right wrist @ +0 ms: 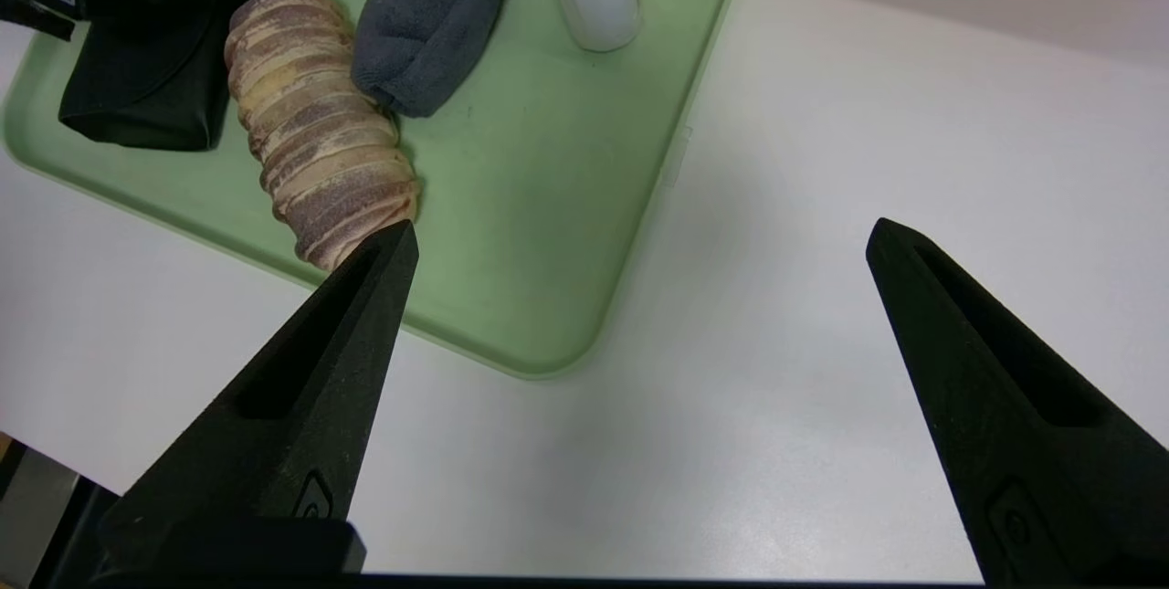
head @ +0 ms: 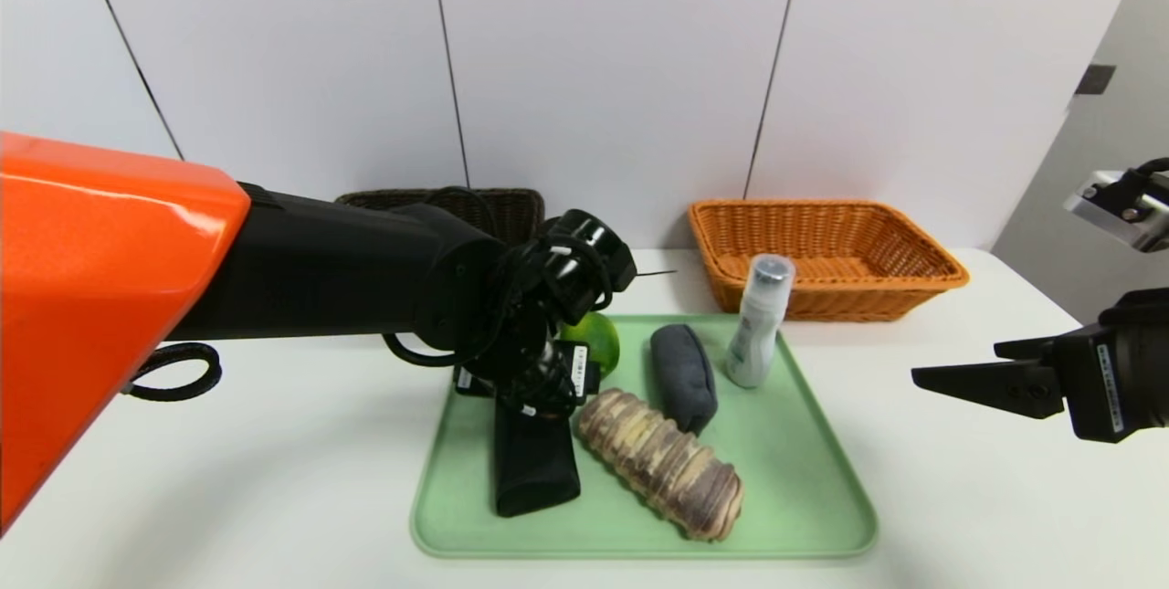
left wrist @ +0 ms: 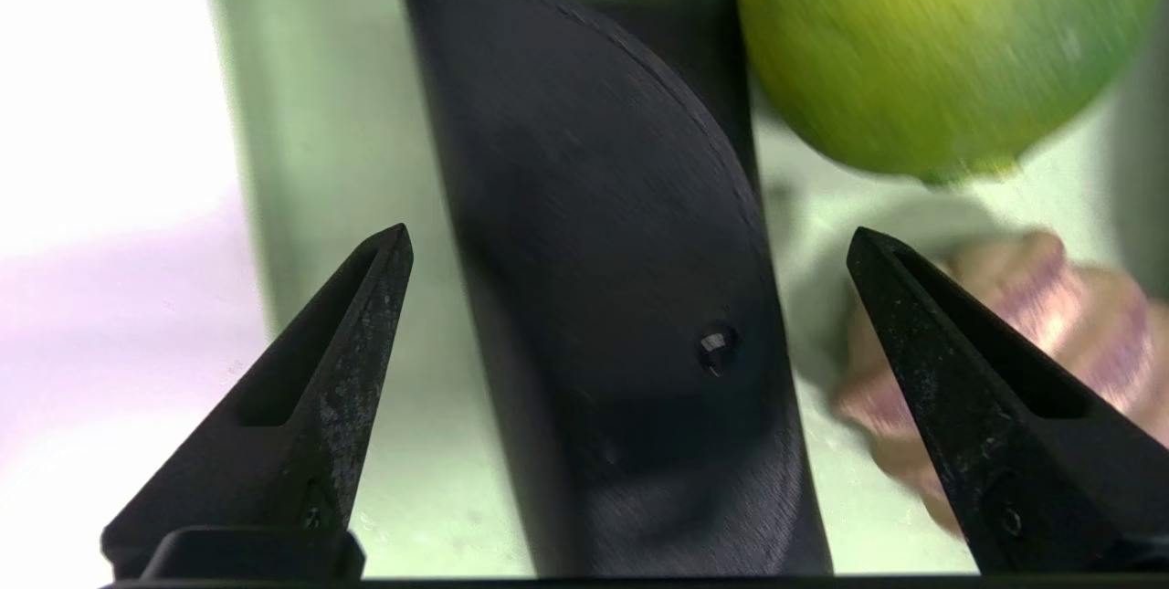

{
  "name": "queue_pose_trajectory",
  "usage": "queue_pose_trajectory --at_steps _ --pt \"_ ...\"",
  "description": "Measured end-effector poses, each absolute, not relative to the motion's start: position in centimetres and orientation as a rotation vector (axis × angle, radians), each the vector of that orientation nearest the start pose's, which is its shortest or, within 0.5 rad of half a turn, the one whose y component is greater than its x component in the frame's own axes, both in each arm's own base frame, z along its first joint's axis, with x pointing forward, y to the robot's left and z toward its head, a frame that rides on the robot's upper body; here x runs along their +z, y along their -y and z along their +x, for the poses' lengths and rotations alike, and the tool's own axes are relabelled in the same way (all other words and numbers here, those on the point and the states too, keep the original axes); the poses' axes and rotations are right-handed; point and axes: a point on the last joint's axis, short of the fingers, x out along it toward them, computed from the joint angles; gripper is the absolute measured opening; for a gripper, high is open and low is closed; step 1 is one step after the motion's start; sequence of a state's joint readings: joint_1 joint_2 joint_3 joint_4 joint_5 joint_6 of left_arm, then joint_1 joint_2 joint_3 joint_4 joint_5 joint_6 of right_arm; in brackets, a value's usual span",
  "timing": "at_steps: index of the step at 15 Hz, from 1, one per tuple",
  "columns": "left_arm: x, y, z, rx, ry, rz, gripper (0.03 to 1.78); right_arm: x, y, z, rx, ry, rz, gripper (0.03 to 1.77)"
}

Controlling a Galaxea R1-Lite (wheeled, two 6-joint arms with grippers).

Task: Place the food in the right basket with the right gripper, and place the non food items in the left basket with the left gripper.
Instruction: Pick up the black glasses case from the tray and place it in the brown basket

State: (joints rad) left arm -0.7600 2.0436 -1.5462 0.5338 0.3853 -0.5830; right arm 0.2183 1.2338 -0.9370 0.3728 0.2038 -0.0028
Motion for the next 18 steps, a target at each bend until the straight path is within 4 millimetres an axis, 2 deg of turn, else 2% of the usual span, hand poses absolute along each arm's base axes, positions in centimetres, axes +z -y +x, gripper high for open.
queue_pose_trajectory --at_steps 4,11,15,18 --pt "16.5 25.2 28.3 -0.068 -0.915 0.015 1.69 24.0 -4.1 16.3 0.406 -0.676 -0.006 1.70" --pt "14.3 25.6 28.8 -0.034 -0.963 0.030 1.69 23.6 -3.9 16.0 0.399 -0.684 -0.003 1.70" --pt "13.9 25.7 28.9 -0.029 -0.969 0.030 1.13 23.6 -3.8 15.9 0.399 -0.685 -0.002 1.70" --pt "13.8 25.6 28.8 -0.020 -0.976 0.021 0.87 23.6 -3.8 15.9 0.399 -0.683 -0.002 1.70"
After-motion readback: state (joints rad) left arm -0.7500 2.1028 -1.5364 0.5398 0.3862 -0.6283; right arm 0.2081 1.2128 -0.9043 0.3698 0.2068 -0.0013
